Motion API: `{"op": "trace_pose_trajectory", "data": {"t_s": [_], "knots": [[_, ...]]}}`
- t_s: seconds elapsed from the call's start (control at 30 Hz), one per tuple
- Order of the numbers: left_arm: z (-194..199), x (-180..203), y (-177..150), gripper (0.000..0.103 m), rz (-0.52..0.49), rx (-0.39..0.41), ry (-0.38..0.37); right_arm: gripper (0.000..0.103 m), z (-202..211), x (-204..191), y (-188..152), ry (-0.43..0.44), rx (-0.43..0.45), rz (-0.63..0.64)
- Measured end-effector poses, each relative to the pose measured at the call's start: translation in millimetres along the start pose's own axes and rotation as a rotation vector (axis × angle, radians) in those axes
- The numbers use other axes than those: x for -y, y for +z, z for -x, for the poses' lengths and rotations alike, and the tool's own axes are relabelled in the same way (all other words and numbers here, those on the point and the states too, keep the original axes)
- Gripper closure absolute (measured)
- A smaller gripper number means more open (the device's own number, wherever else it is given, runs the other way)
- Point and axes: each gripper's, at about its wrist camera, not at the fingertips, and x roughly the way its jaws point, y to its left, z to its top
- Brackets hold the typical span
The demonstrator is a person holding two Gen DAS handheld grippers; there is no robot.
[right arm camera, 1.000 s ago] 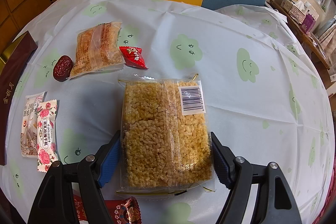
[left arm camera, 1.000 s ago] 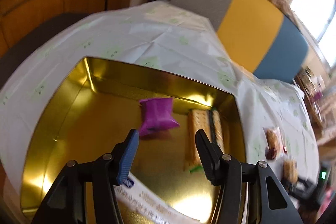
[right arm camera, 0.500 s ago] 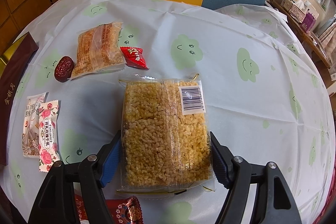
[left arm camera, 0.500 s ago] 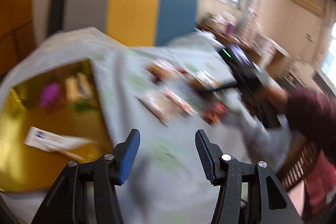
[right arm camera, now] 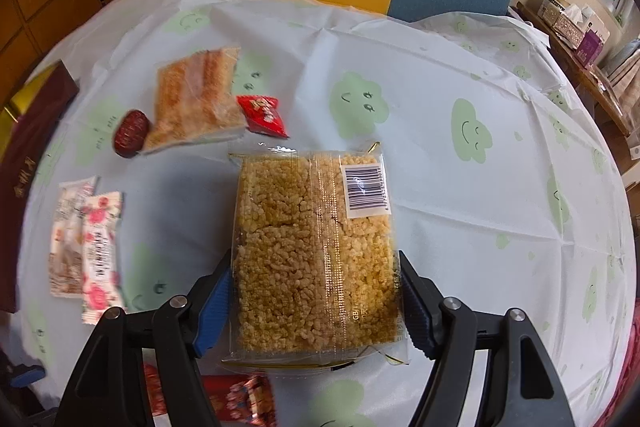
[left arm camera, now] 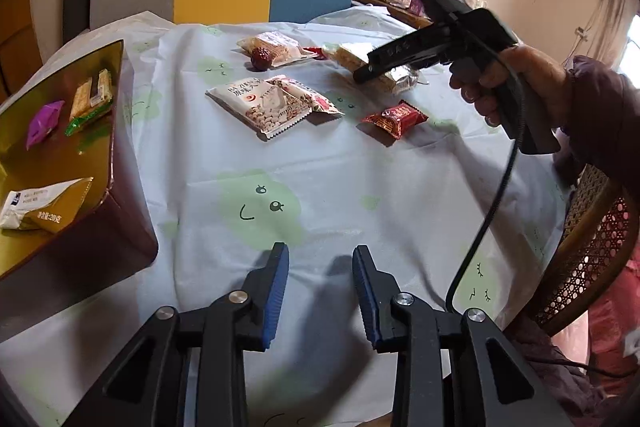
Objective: Organize snacks
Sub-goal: 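Carry the rice-crisp bar into the gold tin with the right tool and release it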
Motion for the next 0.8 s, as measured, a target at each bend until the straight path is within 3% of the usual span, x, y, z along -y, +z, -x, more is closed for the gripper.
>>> {"op": "trace_pose_trajectory", "data": {"t_s": [0.2,0.47,0.67,0.8], "knots": [[2.6,-1.9,-5.8,0.069,0.019,0.034,-0.033,0.029,39.9,-29.0,-3.0,0.127,0.070,0.085],[7.9,-9.1,-13.5,0.069,0.045,0.062,-0.069,0.029,105.3,-125.0,17.1,0.328,0.128,0.348],[8.4,-13.8,-14.0,0.069,0.062,0.074,-0.092,0.029,114.7,-225.7,36.8,0.483,0.068,0.540],[8.9,-16.6,-13.9,0.073,0.077,0.076,-0.102,0.028,90.7,-269.7,43.0,0.549,-0.018,0.563]]}}
